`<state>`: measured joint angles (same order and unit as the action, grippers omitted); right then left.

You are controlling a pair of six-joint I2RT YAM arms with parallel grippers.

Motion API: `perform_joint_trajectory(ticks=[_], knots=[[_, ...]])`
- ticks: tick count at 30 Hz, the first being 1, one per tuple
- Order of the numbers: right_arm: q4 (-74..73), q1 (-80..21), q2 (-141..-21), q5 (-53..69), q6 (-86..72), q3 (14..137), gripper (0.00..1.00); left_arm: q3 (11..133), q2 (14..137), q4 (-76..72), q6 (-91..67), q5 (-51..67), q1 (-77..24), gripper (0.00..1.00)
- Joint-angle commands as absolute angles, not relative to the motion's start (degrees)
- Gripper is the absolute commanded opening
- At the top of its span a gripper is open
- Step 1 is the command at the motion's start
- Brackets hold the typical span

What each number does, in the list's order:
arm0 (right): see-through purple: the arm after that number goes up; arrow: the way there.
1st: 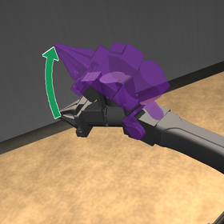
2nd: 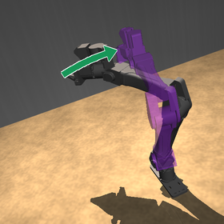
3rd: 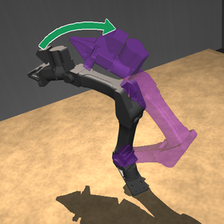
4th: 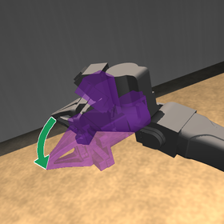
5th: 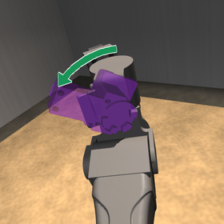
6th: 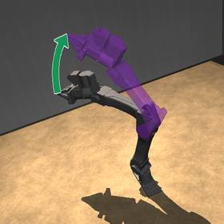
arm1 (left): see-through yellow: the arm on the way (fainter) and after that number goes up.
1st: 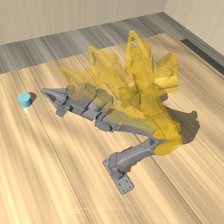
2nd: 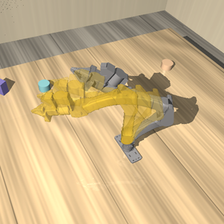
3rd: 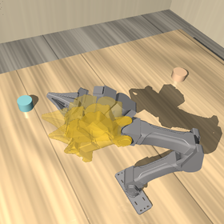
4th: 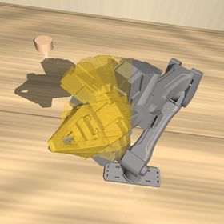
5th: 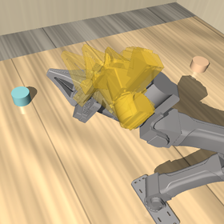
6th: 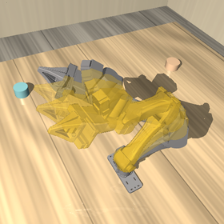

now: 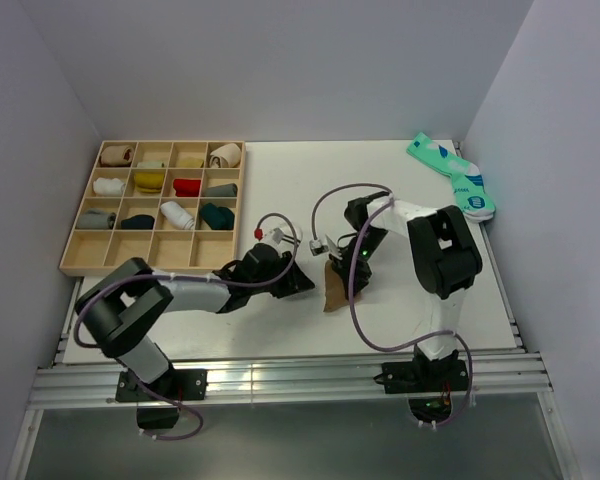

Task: Roll the socks
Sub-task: Roll the sock at the center of the board.

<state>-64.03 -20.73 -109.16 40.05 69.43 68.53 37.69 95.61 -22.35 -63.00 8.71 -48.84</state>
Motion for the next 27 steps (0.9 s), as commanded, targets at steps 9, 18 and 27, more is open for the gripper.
perform_joint_trajectory(ticks=[9, 18, 27], knots=[[-73.56, -20.48, -118.56, 39.64, 70.84, 78.66, 0.30, 38.93, 88.15, -29.43, -37.37, -4.66, -58.00, 0.48], [-73.83, -20.57, -120.50, 39.46, 70.14, 80.68, 0.31, 41.92, 94.30, -33.66, -30.85, -2.20, -58.97, 0.54], [-74.09, -20.57, -121.38, 39.37, 69.96, 81.21, 0.30, 46.31, 100.72, -34.72, -29.18, 1.14, -58.97, 0.55]])
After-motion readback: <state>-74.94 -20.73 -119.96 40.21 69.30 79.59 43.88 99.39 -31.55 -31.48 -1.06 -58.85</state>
